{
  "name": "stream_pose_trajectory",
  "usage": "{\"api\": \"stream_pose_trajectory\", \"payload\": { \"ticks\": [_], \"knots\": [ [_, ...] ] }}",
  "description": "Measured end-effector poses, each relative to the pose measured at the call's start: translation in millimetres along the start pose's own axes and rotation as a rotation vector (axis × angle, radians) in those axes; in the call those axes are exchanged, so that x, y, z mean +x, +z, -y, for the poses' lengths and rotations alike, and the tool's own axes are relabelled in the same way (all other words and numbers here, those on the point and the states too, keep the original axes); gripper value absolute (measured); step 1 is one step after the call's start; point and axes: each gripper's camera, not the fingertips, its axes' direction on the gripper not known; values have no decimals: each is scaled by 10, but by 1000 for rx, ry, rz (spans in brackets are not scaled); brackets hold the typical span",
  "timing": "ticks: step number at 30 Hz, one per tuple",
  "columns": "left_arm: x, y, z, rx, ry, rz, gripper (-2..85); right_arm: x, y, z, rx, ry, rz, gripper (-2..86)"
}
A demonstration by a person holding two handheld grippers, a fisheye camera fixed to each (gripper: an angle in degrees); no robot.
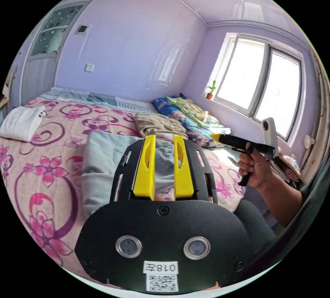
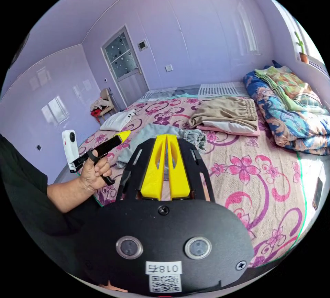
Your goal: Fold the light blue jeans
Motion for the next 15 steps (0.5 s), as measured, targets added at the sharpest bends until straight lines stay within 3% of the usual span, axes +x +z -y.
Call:
{"api": "stream_pose_trajectory", "payload": {
  "ticks": [2,6,15],
  "knots": [
    [-308,-207,-179,-68,-16,197,78,-128,279,215,-36,-37,69,5],
    [-557,-387,-473,-157,-54,270,76,-519,1045,703,-160,-142,184,35],
    [-413,37,-495,-391,48,334,131,-1094,3019,1691,-462,-207,16,87]
  ]
}}
